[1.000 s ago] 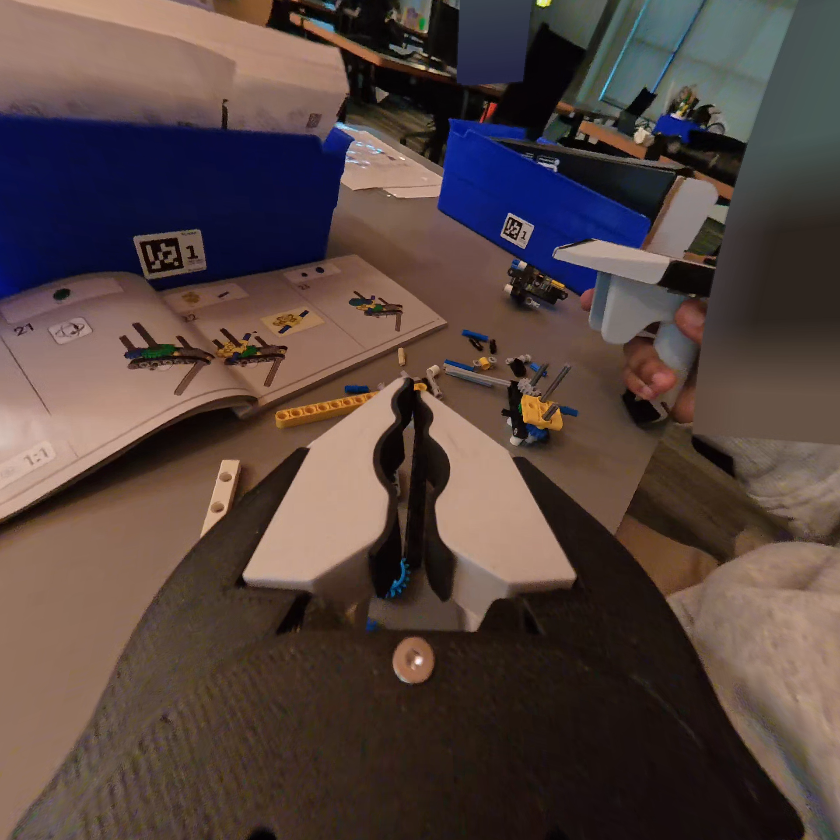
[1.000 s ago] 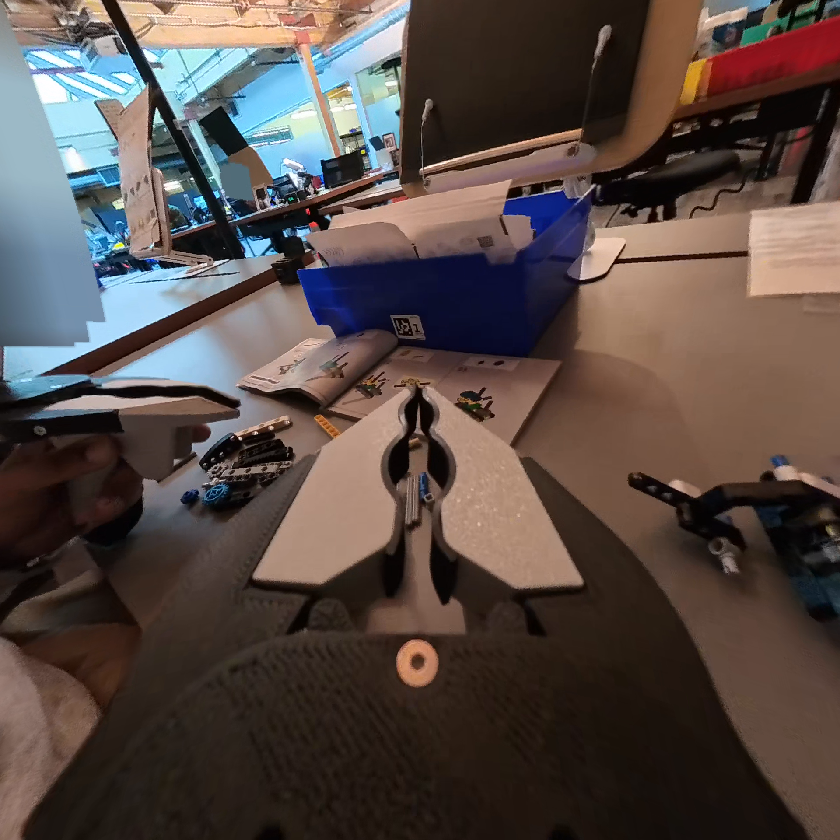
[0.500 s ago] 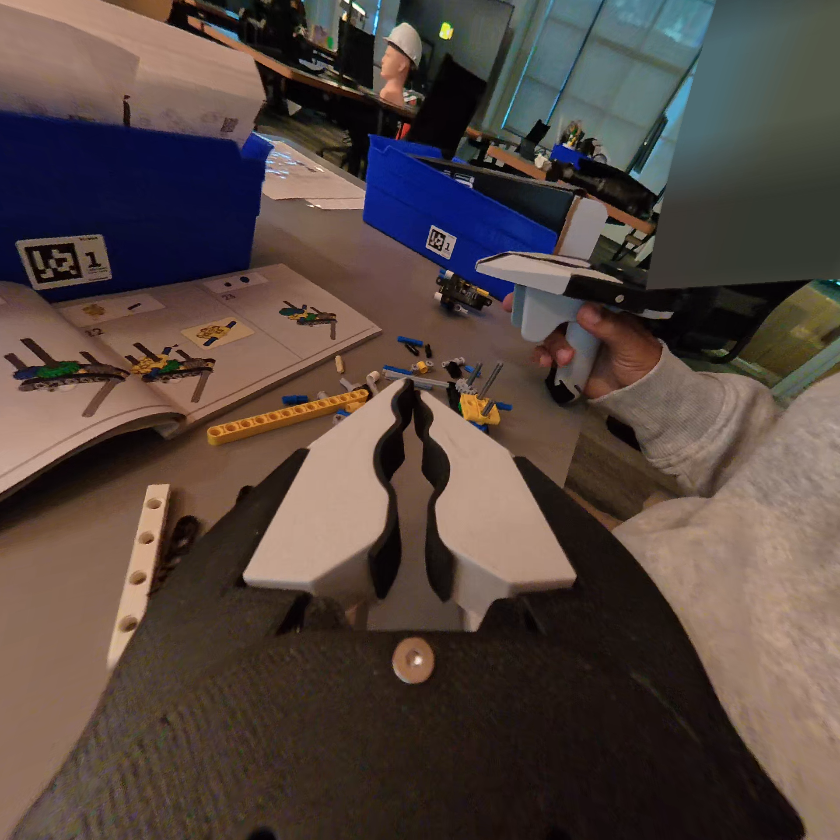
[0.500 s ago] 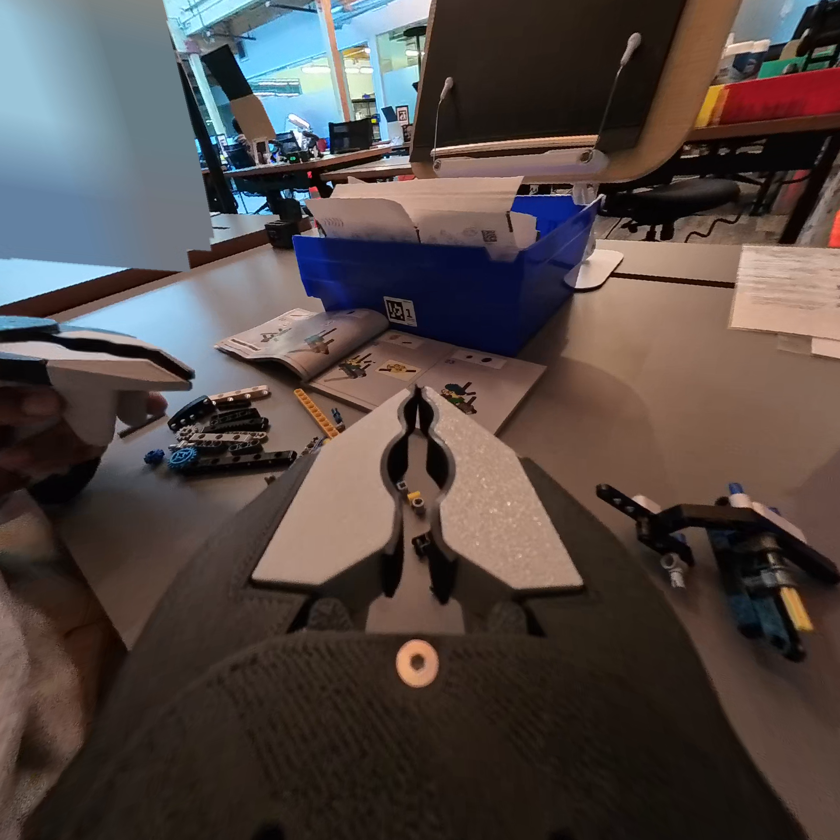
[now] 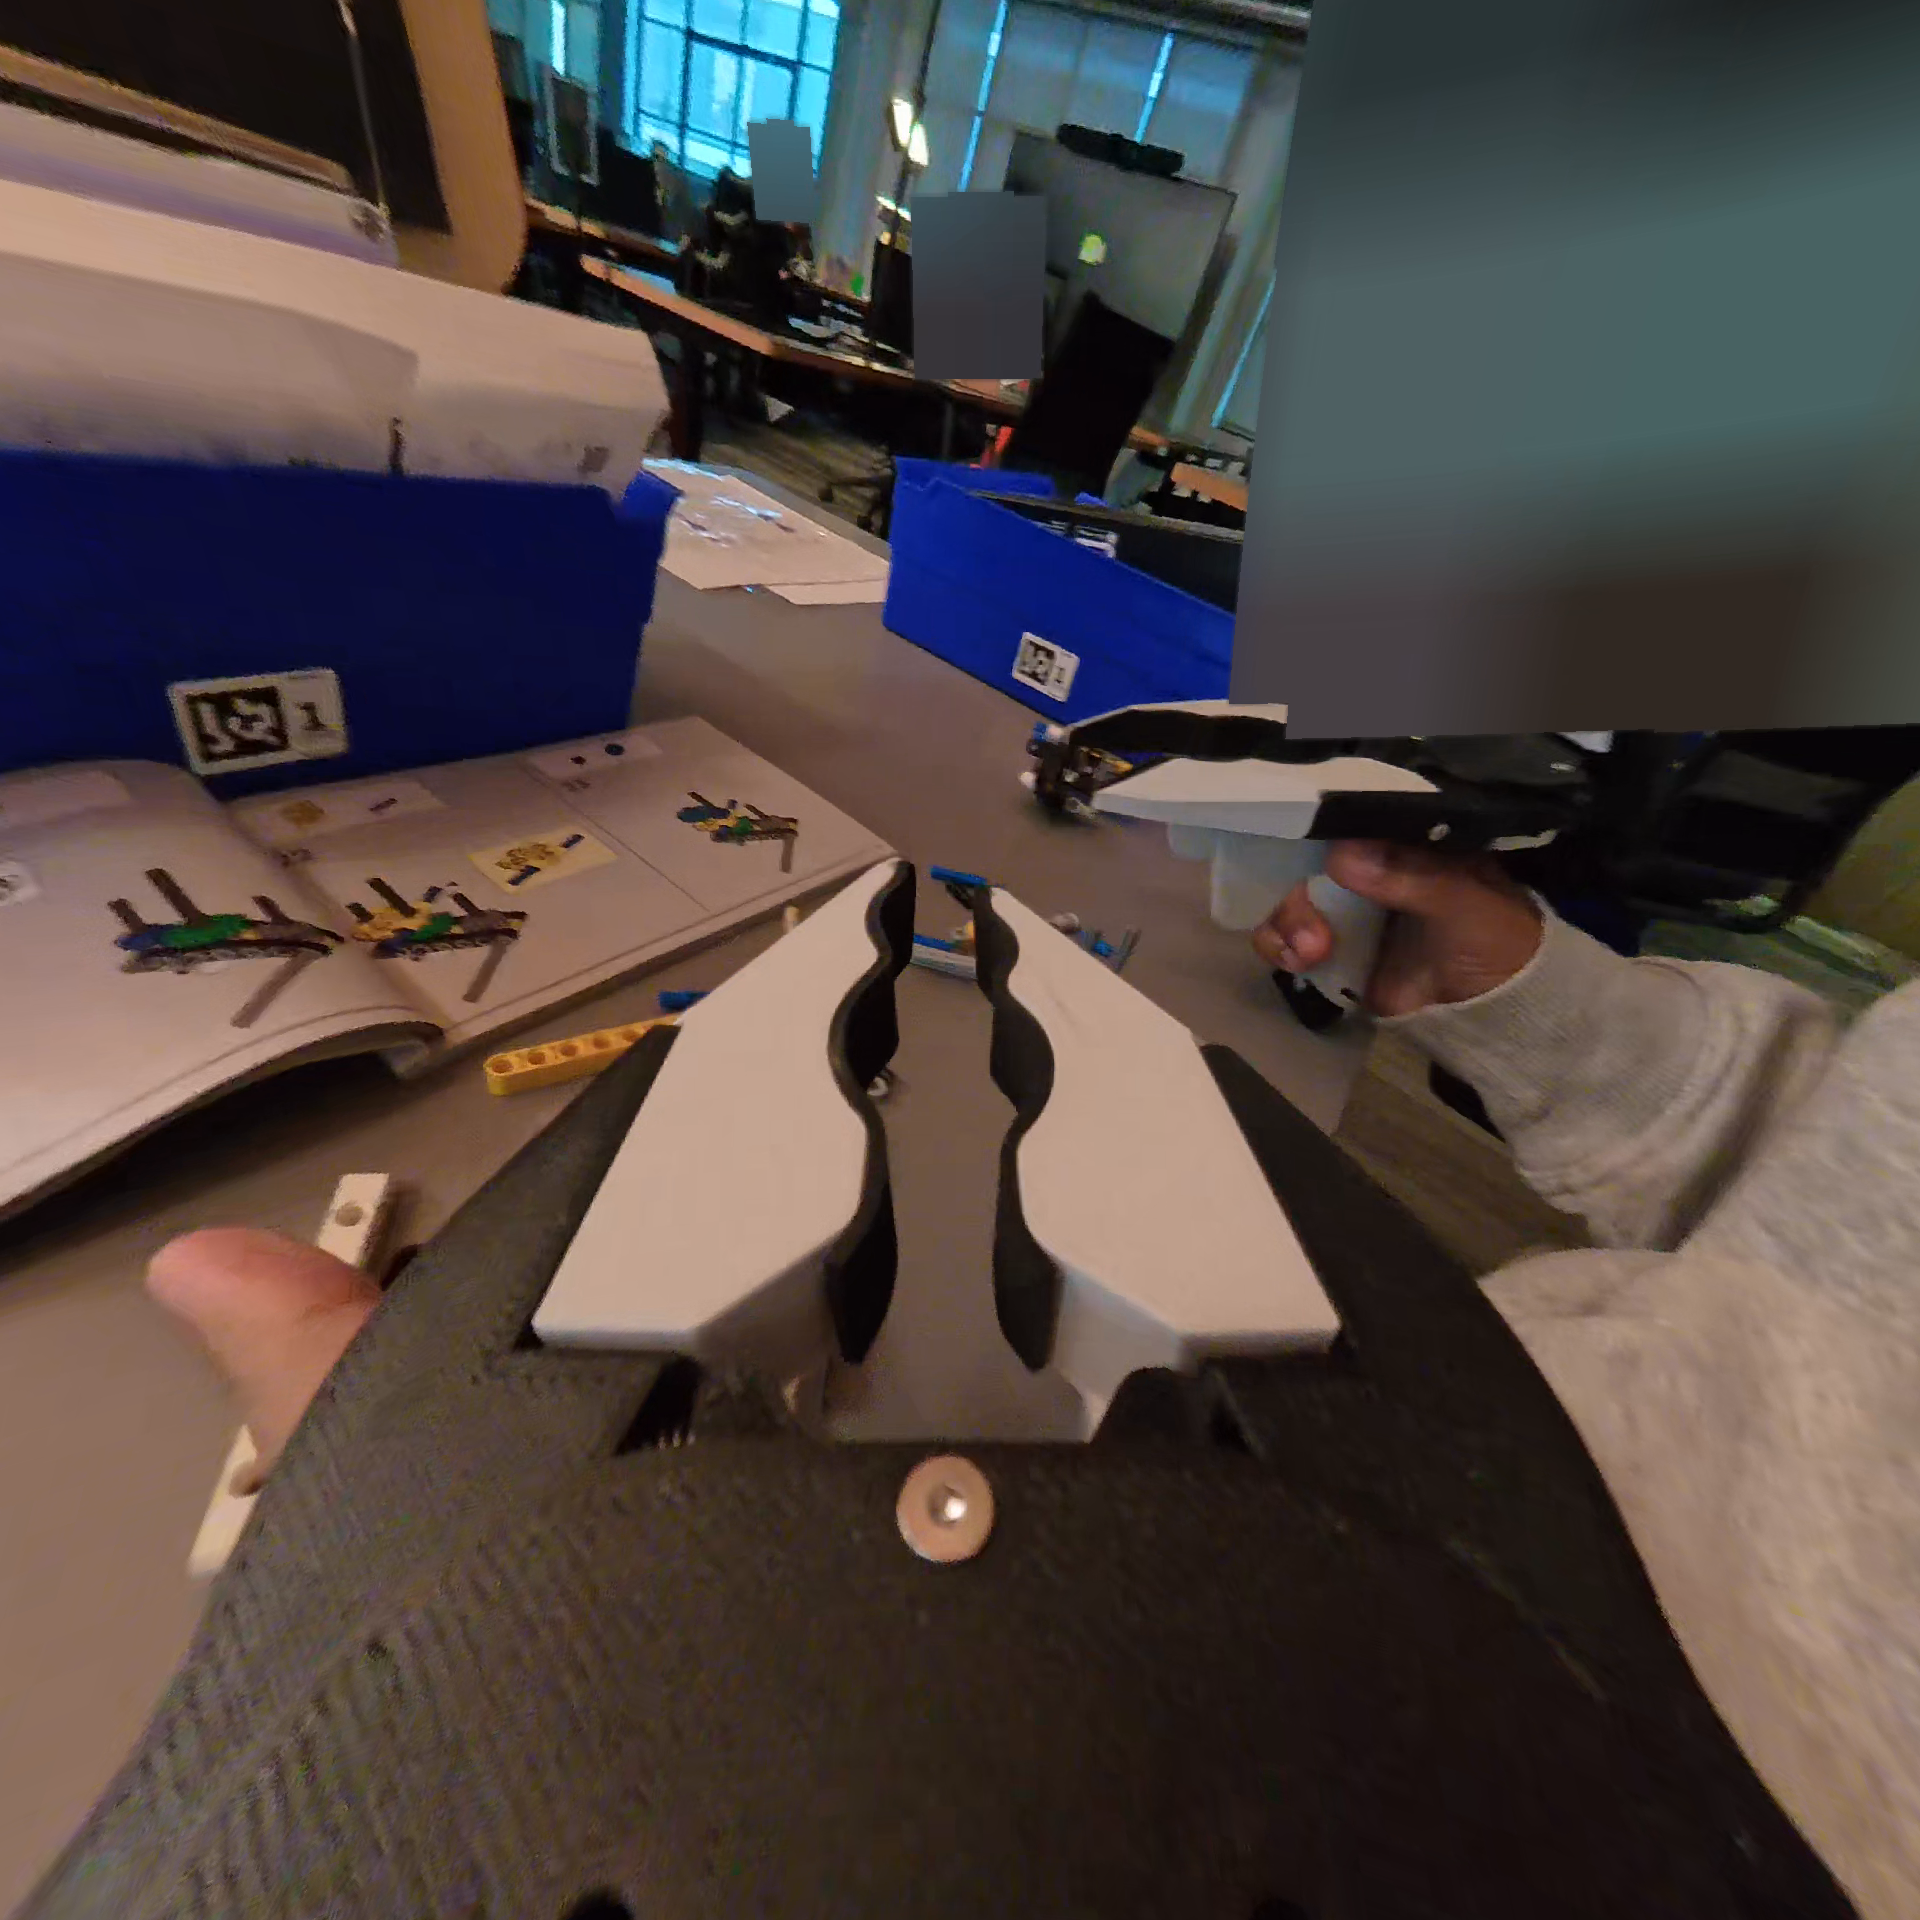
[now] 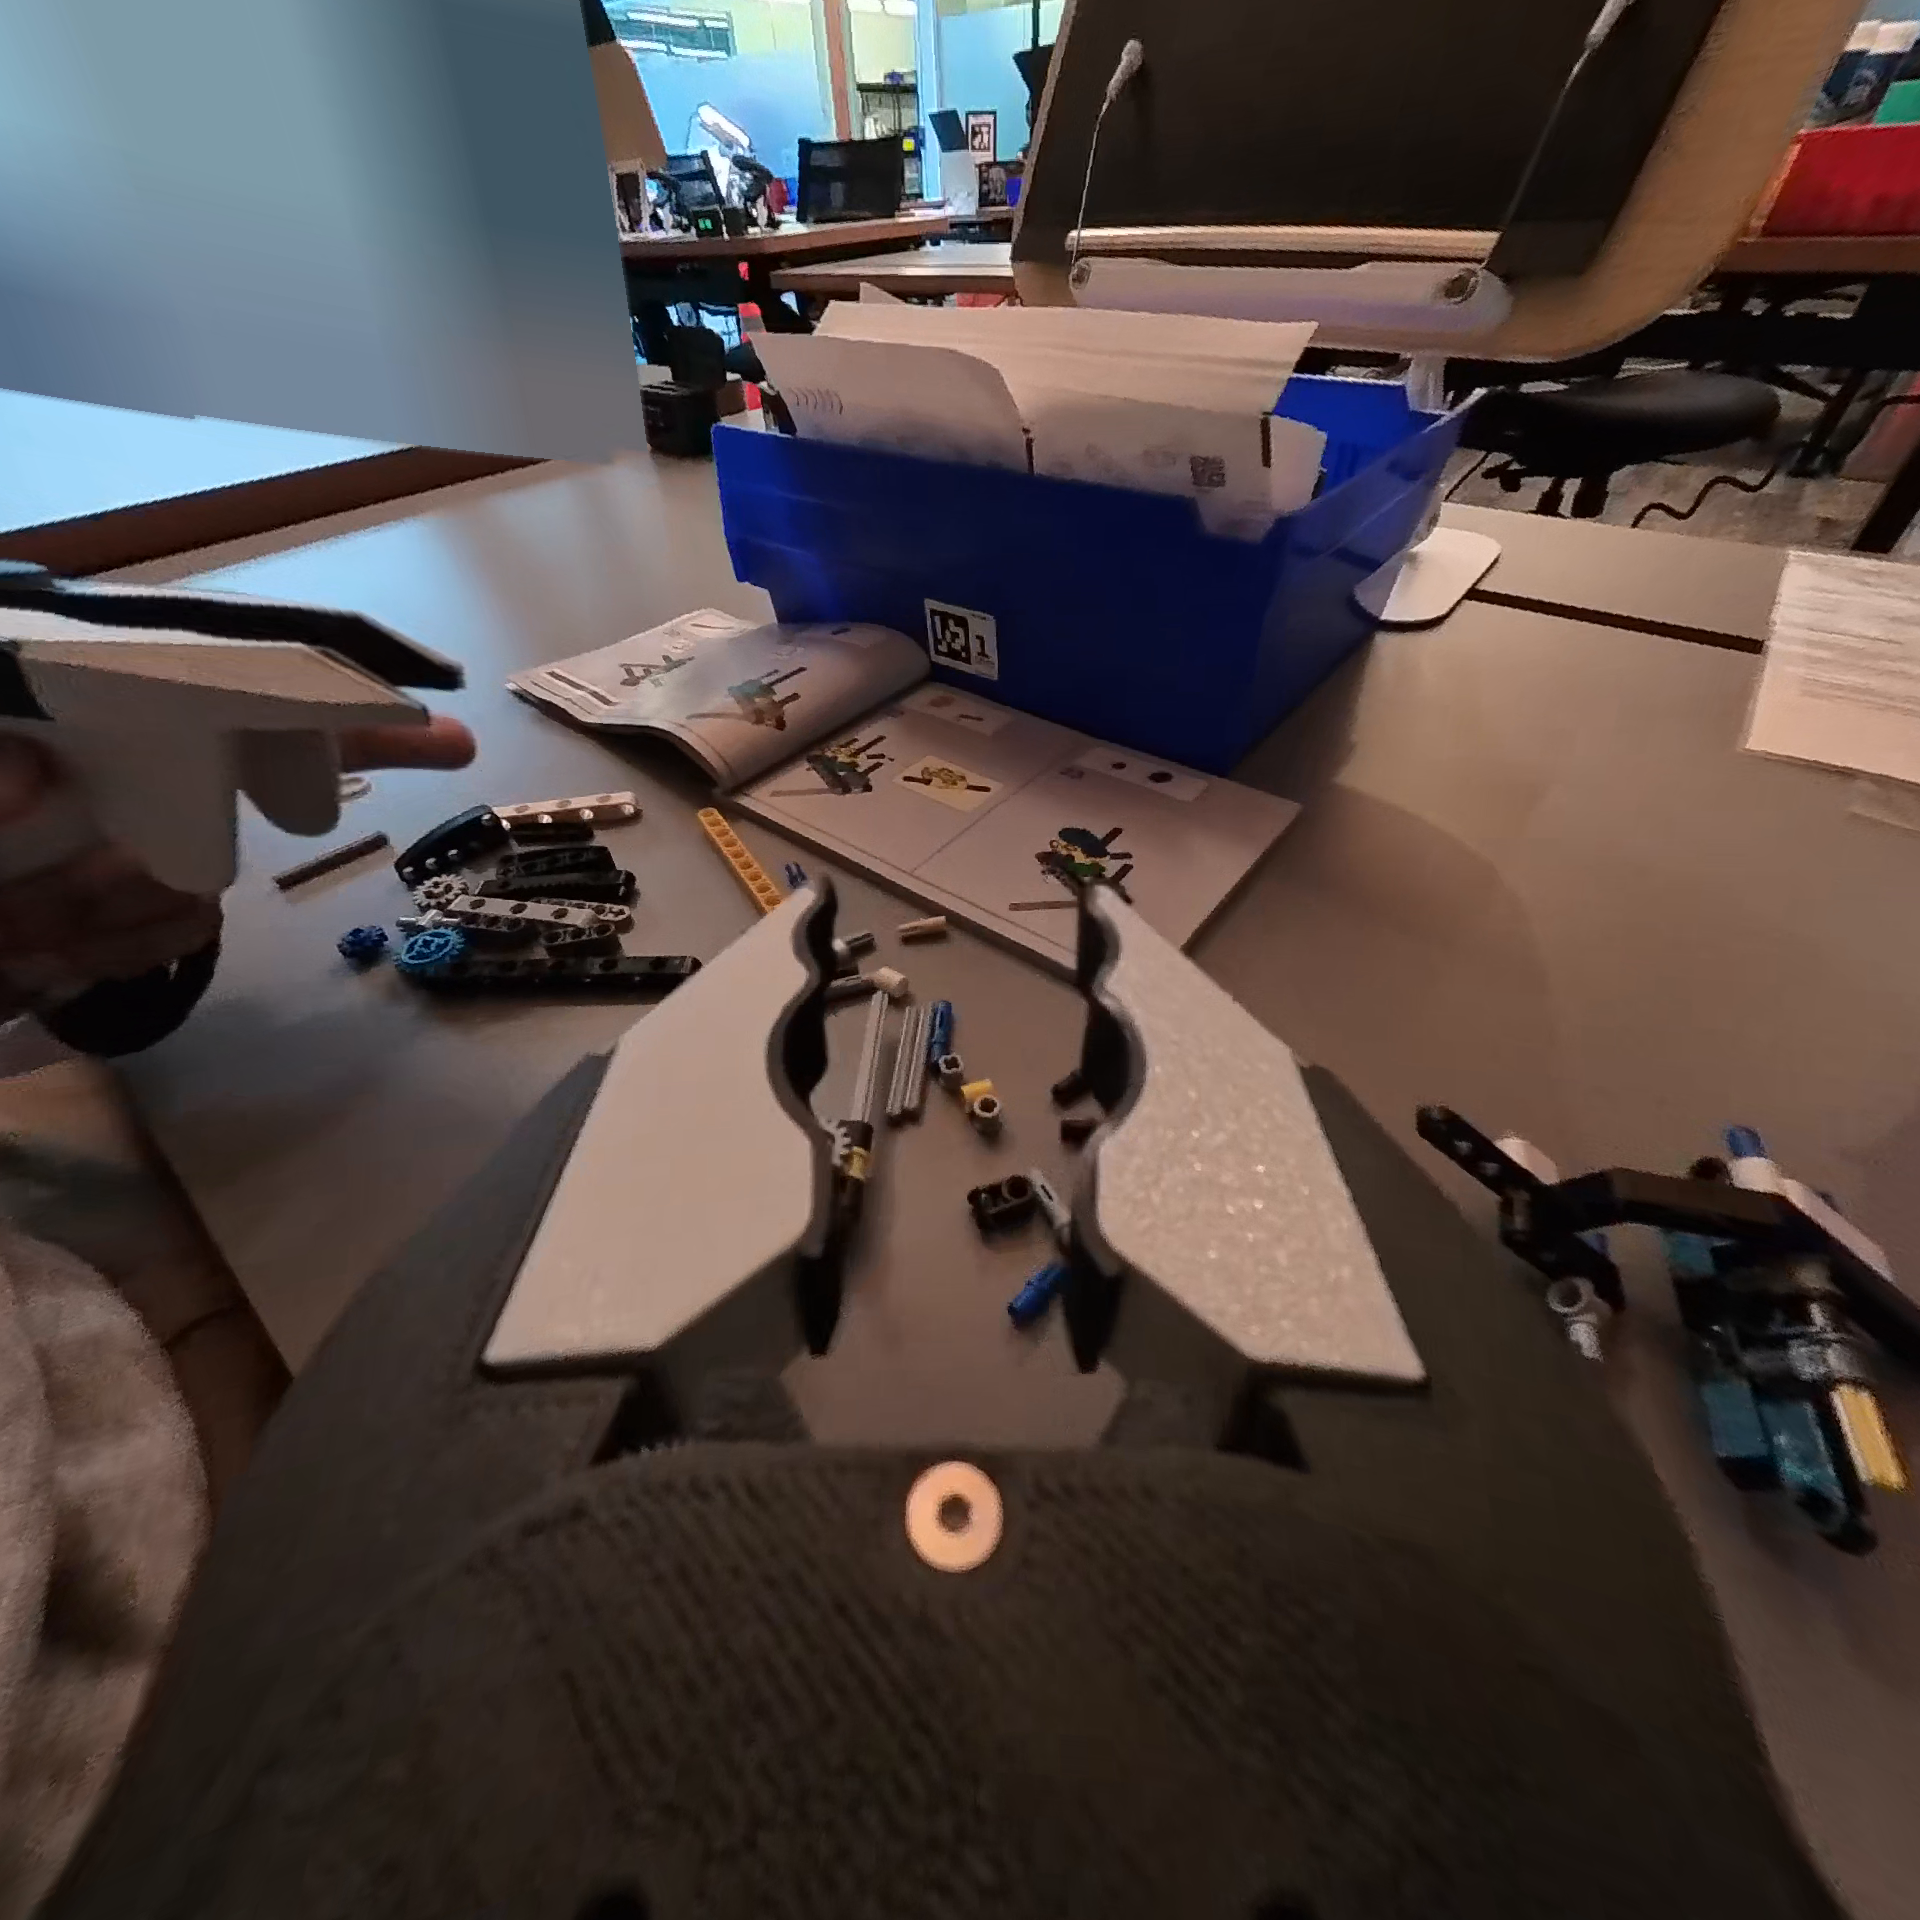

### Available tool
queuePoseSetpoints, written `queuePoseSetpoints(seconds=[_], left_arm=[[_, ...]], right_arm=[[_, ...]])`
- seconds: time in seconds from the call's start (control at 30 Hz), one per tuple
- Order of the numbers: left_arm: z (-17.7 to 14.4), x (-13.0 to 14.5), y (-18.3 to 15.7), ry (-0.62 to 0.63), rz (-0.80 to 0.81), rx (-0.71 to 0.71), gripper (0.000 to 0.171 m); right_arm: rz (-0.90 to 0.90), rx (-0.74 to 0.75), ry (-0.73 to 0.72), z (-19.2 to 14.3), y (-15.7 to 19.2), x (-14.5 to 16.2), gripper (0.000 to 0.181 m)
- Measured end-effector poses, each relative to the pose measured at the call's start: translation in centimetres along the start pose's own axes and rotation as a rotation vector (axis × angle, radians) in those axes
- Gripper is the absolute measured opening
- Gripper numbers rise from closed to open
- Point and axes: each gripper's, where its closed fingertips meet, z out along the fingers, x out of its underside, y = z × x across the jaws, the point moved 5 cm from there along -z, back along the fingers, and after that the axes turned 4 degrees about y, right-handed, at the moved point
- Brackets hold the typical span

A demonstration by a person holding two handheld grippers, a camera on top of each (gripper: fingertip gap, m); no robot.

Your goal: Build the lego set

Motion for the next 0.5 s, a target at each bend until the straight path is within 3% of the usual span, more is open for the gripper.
queuePoseSetpoints(seconds=[0.1, 0.17, 0.2, 0.3, 0.5], left_arm=[[0.0, 0.3, 0.0, 0.013, -0.062, 0.048, 0.0], [-0.2, 0.2, 0.2, -0.011, -0.03, 0.022, 0.0], [-0.3, 0.2, 0.2, -0.016, -0.003, 0.01, 0.0], [-0.5, 0.1, -0.4, -0.044, 0.036, 0.037, 0.0], [-1.1, -0.5, 0.0, -0.1, 0.02, -0.007, 0.0]], right_arm=[[0.023, 0.028, -0.003, 0.0, -0.5, 0.0, 0.082], [0.04, 0.043, -0.03, -0.1, -0.7, -0.3, 0.113], [0.045, 0.048, -0.047, -0.3, -0.8, -0.4, 0.119], [0.041, 0.055, -0.083, -0.5, -0.8, -0.7, 0.125], [0.014, 0.041, -0.055, -0.2, -0.4, -0.5, 0.113]])
